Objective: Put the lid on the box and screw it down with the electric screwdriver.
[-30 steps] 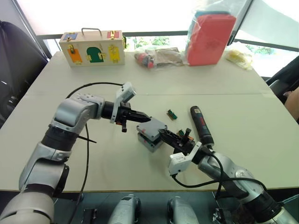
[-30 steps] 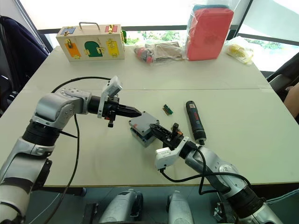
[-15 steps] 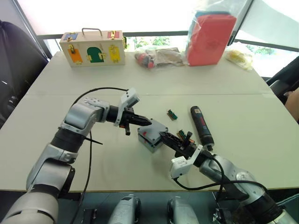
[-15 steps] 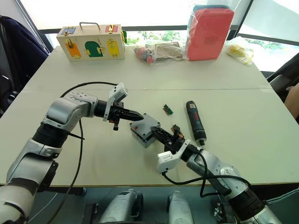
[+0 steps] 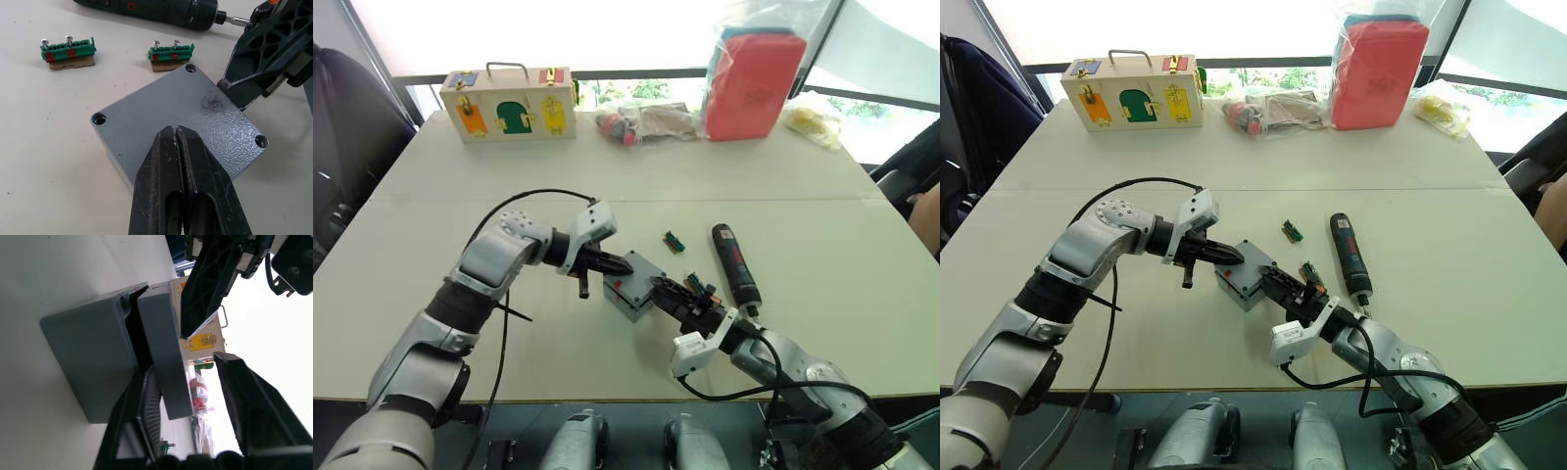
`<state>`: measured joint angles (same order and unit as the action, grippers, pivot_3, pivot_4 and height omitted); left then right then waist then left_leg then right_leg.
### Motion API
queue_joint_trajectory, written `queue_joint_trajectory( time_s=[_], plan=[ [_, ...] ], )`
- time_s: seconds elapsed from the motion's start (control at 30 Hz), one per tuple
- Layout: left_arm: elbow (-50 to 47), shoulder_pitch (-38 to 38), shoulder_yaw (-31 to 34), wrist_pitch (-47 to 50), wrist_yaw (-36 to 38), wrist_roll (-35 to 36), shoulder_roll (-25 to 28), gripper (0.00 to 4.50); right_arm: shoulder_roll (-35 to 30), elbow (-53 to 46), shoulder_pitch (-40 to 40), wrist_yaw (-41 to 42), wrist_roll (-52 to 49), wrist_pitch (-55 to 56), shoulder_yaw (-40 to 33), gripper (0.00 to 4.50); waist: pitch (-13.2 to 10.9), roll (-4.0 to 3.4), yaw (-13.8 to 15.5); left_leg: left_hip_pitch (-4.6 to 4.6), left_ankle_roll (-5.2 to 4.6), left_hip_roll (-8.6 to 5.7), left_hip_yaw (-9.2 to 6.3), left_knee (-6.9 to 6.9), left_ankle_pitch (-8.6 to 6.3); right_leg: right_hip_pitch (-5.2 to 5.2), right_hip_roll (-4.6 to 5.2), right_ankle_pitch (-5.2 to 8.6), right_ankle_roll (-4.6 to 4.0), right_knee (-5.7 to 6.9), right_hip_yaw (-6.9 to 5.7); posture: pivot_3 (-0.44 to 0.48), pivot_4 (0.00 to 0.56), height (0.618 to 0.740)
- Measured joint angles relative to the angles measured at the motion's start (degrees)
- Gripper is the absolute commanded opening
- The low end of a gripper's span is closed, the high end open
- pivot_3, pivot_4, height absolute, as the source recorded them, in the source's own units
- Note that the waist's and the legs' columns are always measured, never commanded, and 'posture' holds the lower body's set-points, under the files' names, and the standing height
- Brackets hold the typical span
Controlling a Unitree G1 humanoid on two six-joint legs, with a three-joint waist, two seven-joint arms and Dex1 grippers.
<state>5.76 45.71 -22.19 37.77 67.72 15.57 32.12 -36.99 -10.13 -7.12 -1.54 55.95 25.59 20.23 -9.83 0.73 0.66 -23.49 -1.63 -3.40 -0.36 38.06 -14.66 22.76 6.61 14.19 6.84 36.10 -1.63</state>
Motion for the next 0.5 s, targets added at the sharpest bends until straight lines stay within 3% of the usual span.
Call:
queue_joint_trajectory(
  time_s=[0.03,0.5],
  plan=[
    [0.0,0.0,-0.3,-0.6,-0.1,-0.6,-0.1,0.0,0.0,-0.3,0.1,-0.1,0.0,0.0,-0.1,3.45,0.1,0.02,0.0,0.16,-0.28,0.0,0.0,-0.01,-0.17,-0.16,0.0,0.05,-0.02,-0.01,0.0,0.0,0.15,0.74],
    [1.1,-2.2,-0.6,-6.1,-0.8,-3.7,-2.5,0.0,-0.7,-5.7,3.9,5.9,-1.3,-0.1,-3.5,3.45,0.7,-0.01,0.3,0.2,-0.43,-0.09,-0.04,0.03,-0.27,-0.33,0.11,0.1,-0.01,-0.1,-0.01,0.0,0.15,0.74]
  ],
)
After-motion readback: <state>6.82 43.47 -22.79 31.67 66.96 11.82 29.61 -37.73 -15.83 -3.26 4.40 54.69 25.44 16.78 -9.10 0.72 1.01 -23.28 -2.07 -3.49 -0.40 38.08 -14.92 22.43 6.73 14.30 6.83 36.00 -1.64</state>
